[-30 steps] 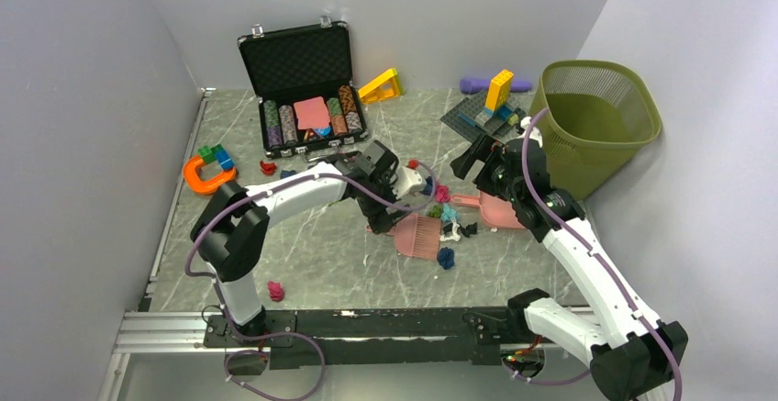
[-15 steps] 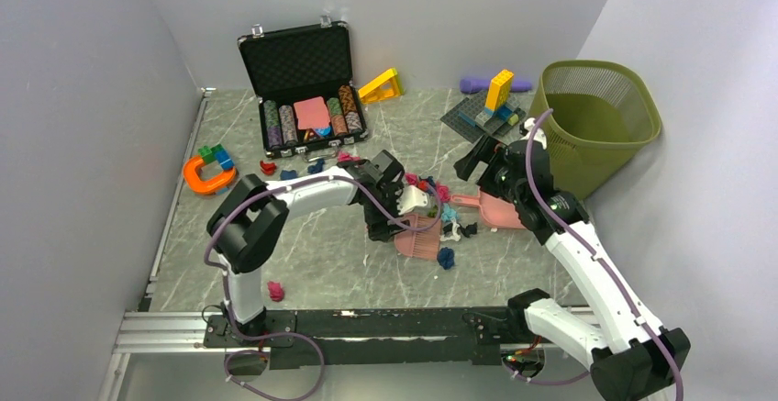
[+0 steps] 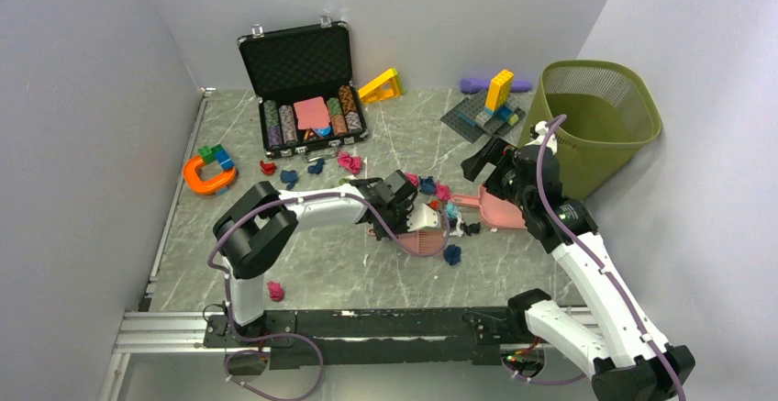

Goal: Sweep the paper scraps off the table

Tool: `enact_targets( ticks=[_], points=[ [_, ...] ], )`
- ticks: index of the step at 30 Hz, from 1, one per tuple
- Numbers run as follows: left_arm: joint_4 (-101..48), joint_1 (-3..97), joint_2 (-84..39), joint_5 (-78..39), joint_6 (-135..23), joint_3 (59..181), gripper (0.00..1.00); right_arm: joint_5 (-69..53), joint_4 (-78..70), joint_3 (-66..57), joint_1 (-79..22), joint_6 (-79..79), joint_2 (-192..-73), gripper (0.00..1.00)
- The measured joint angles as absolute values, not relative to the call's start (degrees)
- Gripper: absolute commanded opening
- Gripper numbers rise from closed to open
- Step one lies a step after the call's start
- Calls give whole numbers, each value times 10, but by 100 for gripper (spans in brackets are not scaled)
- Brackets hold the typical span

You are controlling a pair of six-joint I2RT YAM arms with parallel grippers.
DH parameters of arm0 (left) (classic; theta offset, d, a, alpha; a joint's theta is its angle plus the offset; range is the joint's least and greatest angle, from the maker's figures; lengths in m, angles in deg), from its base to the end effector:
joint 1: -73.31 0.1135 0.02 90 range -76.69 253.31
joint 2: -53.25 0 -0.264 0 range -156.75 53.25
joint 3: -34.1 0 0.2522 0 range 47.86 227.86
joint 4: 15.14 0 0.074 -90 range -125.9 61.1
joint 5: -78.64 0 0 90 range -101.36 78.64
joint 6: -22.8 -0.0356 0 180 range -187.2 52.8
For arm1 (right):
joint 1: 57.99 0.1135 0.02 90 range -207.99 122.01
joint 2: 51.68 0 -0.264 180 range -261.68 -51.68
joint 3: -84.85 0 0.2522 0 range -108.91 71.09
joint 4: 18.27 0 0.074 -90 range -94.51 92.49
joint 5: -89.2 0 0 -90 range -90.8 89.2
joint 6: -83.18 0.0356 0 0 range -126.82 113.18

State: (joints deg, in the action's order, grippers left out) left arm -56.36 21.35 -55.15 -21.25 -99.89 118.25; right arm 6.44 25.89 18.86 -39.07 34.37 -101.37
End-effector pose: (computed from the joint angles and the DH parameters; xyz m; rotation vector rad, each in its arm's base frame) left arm 0.2285 -0.3019 0.1612 1.8757 1.9834 -0.3321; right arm 0.1792 0.0567 0.3345 0.4823 2.0373 0.5168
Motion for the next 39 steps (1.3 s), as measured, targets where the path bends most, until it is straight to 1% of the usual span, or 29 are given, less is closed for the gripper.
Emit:
enact_targets(
  ticks=[4, 8, 13, 20, 25, 26, 27, 28, 30, 31, 32, 33, 39],
  points=[
    [-519, 189, -528, -171, -990, 1144, 0, 65, 260, 195, -392, 347, -1011, 100],
    [-489, 176, -514, -139, -975, 1120, 0, 66, 260, 198, -392, 348, -1011, 100],
    [-492, 173, -510, -126, -934, 1120, 0, 63, 260, 204, -393, 352, -1011, 100],
    [-554, 174, -459, -128, -857, 1104, 0, 41, 258, 211, -394, 351, -1026, 100],
    [-601, 174, -415, -136, -812, 1087, 1, -18, 251, 219, -398, 337, -1065, 100],
    [-605, 174, -412, -138, -807, 1084, 4, -32, 250, 223, -399, 334, -1072, 100],
    [-610, 174, -410, -139, -800, 1082, 10, -45, 249, 226, -400, 332, -1079, 100],
    [-615, 174, -410, -140, -795, 1081, 18, -55, 249, 231, -401, 330, -1083, 100],
    [-622, 174, -410, -139, -789, 1080, 43, -70, 249, 240, -403, 327, -1085, 100],
    [-623, 174, -410, -138, -786, 1080, 53, -75, 249, 244, -404, 326, -1084, 100],
    [-622, 174, -410, -134, -784, 1079, 59, -79, 249, 248, -404, 325, -1083, 100],
    [-622, 174, -410, -130, -779, 1079, 60, -84, 250, 250, -405, 324, -1082, 100],
    [-608, 175, -413, -123, -796, 1080, 59, -89, 250, 250, -407, 320, -1071, 100]
  ],
)
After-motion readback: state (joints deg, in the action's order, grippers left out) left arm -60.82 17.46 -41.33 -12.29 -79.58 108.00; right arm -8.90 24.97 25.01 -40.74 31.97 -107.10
